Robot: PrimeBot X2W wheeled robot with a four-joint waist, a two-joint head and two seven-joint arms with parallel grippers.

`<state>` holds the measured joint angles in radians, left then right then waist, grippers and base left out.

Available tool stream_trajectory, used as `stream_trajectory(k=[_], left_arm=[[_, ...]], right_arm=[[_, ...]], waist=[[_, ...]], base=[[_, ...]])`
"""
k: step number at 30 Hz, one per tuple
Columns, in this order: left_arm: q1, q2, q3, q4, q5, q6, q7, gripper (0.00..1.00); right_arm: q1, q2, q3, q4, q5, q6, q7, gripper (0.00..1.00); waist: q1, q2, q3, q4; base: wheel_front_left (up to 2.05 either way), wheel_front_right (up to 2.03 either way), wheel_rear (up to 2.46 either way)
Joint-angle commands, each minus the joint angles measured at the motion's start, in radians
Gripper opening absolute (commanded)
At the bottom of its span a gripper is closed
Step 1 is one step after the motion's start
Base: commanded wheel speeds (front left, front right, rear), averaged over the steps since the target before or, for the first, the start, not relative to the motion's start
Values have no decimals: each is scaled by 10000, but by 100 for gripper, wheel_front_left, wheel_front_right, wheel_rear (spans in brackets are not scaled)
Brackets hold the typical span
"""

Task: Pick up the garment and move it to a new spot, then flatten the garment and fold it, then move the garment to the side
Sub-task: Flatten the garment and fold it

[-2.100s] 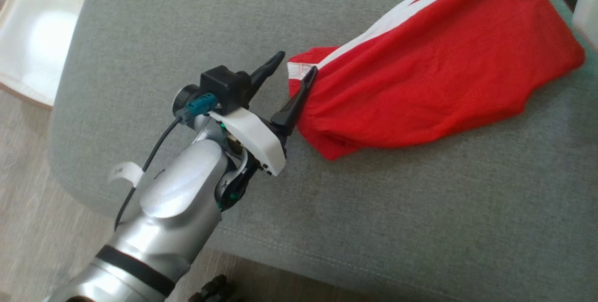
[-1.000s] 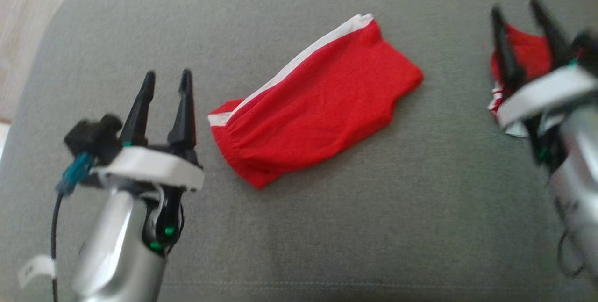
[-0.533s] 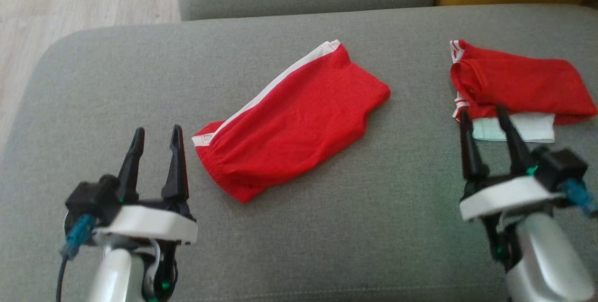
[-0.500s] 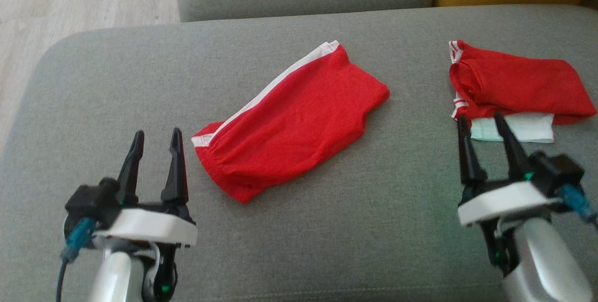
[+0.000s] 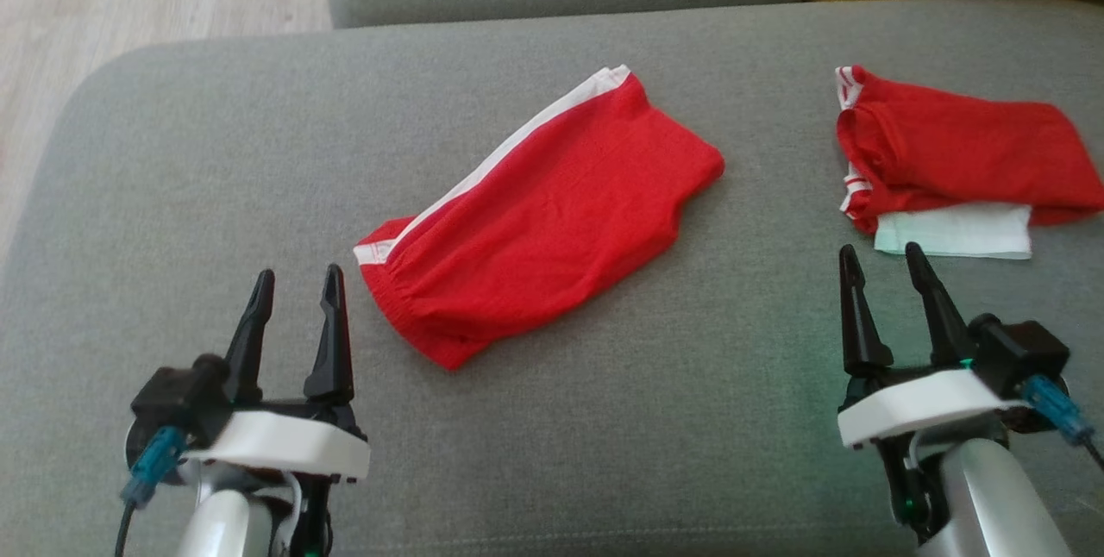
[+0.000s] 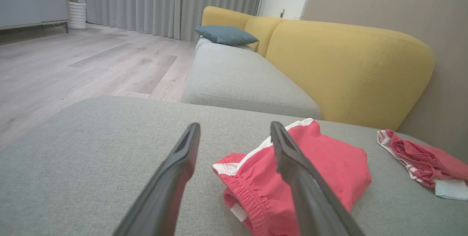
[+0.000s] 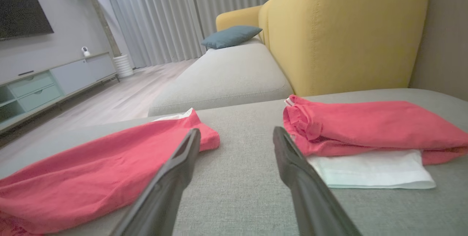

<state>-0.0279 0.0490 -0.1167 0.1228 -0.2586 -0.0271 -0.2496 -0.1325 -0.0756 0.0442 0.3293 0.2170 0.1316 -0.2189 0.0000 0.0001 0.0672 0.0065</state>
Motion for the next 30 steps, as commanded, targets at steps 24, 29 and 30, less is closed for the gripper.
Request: stream_trajectory(k=[24, 29, 30], left_arm=[[-1409, 13, -1015, 111, -391, 242, -122, 100], [-1463, 13, -1197, 83, -513, 331, -122, 100], [-1474, 13, -1224, 74, -537, 350, -122, 100]], right_arm=[[-2790, 252, -824, 1659, 6417, -9, 4778, 100], [-3413, 253, -1189, 2651, 6150, -9, 5220, 100], [-3541, 253, -1304, 2872, 6089, -9, 5296, 100]], waist=[[0, -1, 1571, 2342], [0, -1, 1698, 2774], [0, -1, 1724, 2851]], base=[[0, 0, 0], [0, 0, 0], [0, 0, 0]])
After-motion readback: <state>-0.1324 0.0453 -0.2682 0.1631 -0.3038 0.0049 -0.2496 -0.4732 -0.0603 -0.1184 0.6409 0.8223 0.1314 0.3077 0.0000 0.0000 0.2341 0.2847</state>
